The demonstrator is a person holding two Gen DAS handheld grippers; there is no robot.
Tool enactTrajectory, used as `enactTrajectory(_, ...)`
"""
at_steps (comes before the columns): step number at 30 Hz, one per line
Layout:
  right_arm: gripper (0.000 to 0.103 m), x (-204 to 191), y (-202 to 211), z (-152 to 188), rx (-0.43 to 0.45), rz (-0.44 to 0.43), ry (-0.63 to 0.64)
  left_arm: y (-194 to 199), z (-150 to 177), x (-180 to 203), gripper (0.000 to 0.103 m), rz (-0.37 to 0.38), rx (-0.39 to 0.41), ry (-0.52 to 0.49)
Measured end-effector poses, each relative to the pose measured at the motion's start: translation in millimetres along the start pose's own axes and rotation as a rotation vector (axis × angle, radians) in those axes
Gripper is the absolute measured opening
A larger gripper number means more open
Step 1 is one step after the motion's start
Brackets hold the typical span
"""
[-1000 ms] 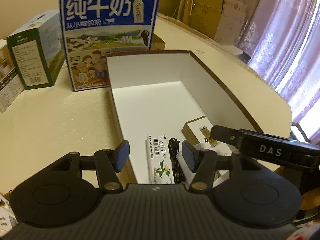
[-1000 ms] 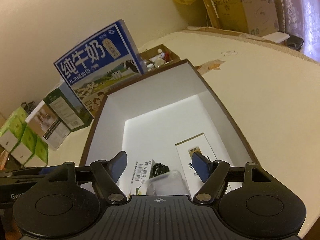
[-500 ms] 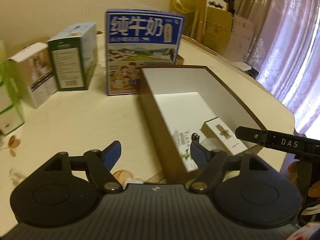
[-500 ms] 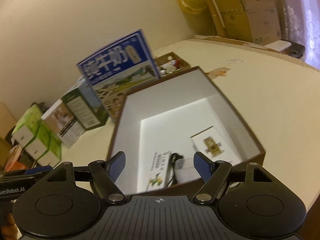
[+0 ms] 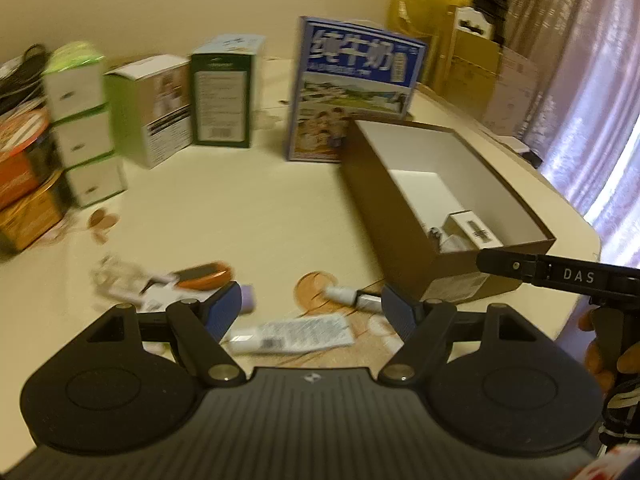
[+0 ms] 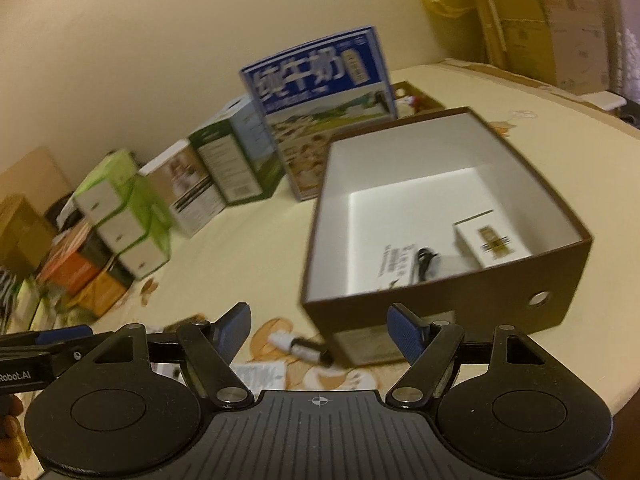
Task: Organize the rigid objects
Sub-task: 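Move both tools back from the brown box toward the item pile, then lower the right tool onto the white squeeze tube and close on it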
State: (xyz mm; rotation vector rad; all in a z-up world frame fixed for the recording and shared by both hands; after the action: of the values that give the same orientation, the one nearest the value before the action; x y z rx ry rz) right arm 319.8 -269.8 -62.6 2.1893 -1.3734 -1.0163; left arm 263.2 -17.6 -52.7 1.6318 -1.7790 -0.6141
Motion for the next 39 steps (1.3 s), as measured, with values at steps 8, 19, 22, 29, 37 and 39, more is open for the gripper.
enactTrajectory(8, 0.072, -34.2, -11.3, 23.2, -0.04, -0.053, 0.083, 23.5, 31.6, -35.2, 0.073, -0.076, 0.01, 0.054)
enactTrajectory(19, 0.072, -55.5, -34.8, 52.6, -0.113, -0.081, 0.187, 17.0, 55.4, -58.5, 0.073, -0.119, -0.021, 0.1)
enactTrajectory(22, 0.072, -57.2, -42.8, 58.3, -0.132, -0.088, 0.201, 12.3, 60.1, -61.0, 0.072, -0.12, -0.032, 0.107)
enactTrajectory(29, 0.072, -61.1, -65.9, 60.3, -0.159, -0.086, 0.229, -4.2, 68.5, -68.8, 0.071, -0.125, -0.067, 0.128)
enactTrajectory(37, 0.063, -64.8, -99.8, 60.1, -0.186, -0.066, 0.277, -27.7, 75.5, -83.3, 0.069, -0.139, -0.108, 0.162)
enactTrajectory(39, 0.06, -65.5, -108.5, 59.4, -0.194, -0.064, 0.283, -34.3, 76.1, -86.3, 0.069, -0.14, -0.12, 0.168)
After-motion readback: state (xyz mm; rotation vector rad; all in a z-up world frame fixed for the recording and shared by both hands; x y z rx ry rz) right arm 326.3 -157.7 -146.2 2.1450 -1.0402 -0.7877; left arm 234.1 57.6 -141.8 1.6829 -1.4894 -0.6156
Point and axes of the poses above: each gripper's, at about its wrist camera, not at the fingertips, and y roughly against the way its jaws point, x to its right, z to its underside, the point moved 2 cm from there along -y, roughly the way its jaws point, and after that the axes turned 3 degrees about -x, right-handed, at the moved point
